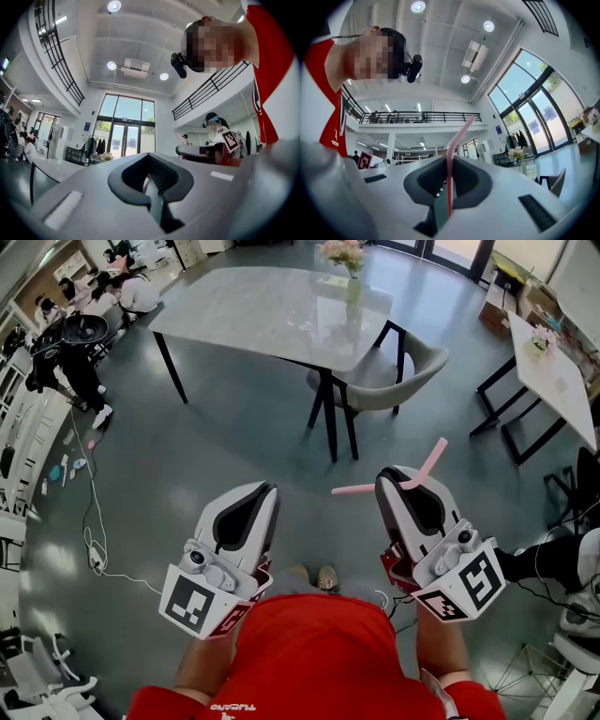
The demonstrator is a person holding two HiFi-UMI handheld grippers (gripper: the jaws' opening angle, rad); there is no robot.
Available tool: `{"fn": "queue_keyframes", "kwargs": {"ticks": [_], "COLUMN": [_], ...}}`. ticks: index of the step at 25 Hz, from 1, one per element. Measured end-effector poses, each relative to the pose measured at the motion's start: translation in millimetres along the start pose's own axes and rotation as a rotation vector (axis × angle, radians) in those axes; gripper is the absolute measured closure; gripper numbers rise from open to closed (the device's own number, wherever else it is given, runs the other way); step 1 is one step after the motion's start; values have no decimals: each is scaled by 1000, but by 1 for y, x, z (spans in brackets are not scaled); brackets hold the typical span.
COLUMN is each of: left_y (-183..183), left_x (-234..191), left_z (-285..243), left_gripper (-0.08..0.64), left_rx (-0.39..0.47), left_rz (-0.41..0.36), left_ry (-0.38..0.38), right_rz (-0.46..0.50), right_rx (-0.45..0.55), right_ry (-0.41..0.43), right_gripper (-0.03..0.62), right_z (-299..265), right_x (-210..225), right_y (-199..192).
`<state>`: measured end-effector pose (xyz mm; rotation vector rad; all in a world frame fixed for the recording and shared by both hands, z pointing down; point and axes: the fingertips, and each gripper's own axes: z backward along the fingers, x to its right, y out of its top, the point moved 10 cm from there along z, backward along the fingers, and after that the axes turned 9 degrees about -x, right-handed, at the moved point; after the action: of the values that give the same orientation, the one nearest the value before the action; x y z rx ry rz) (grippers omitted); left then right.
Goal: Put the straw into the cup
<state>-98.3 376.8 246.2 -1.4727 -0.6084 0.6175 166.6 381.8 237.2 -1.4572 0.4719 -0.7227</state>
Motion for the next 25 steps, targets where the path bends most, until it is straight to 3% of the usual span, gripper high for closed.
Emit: {"fn": "queue_keyframes", "kwargs": {"ticks": [12, 25], "left_y": [-3, -8], "left_x": [-12, -89], "left_z": [-22, -73], "left_gripper": [554, 554], "left_rx": [7, 21], "left_rz": [3, 6], "left_ry": [20, 12], "right_rz": [-1, 18], "right_rx": [-15, -23], "right_ry": [19, 8], "right_gripper": [571, 571], "right_z": [-18, -92], "right_x": [24, 70], "right_y": [-2, -2]}}
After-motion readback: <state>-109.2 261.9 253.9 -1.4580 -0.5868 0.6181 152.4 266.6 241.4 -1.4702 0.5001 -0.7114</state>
